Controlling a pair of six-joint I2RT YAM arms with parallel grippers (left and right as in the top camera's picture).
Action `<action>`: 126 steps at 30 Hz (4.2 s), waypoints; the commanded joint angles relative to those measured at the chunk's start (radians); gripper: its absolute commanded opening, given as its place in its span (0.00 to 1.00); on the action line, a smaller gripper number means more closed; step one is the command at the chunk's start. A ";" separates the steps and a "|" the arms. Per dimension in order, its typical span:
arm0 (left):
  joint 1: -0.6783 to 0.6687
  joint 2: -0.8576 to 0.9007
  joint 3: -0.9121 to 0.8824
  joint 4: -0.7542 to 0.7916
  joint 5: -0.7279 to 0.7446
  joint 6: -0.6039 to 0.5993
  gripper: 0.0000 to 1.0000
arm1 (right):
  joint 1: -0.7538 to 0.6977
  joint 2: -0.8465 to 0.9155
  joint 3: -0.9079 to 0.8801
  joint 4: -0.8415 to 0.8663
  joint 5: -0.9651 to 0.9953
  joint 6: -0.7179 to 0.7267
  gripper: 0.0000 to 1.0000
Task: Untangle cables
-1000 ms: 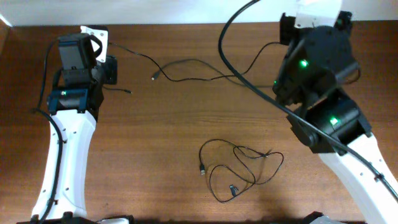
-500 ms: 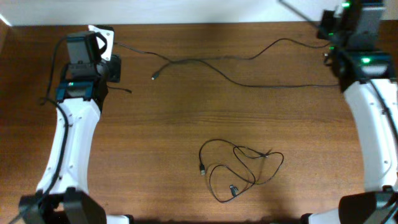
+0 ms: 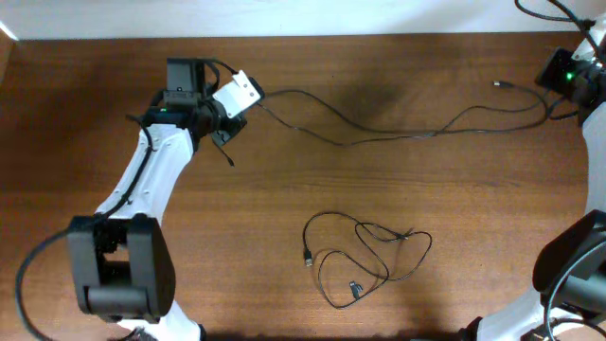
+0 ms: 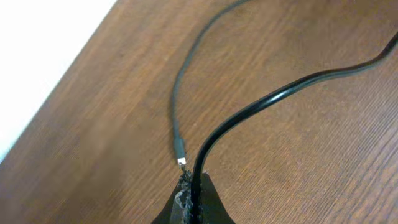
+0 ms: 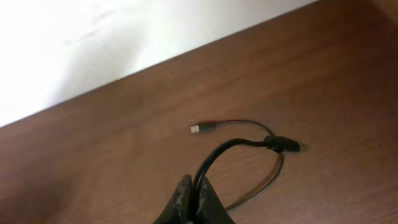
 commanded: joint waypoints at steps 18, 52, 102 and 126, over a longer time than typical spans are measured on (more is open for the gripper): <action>-0.105 0.241 0.003 -0.019 0.000 0.219 0.00 | -0.131 0.201 -0.009 -0.023 0.032 -0.127 0.04; -0.024 -0.030 0.005 -0.042 -0.014 0.156 0.99 | -0.203 0.072 -0.008 -0.105 -0.023 -0.134 0.99; -0.014 -0.257 0.004 -0.358 -0.016 -0.674 0.99 | 0.939 -0.327 -0.694 -0.355 -0.110 -0.061 0.74; -0.014 -0.257 0.004 -0.358 -0.015 -0.674 0.99 | 0.940 -0.327 -0.727 -0.349 -0.084 -0.044 0.27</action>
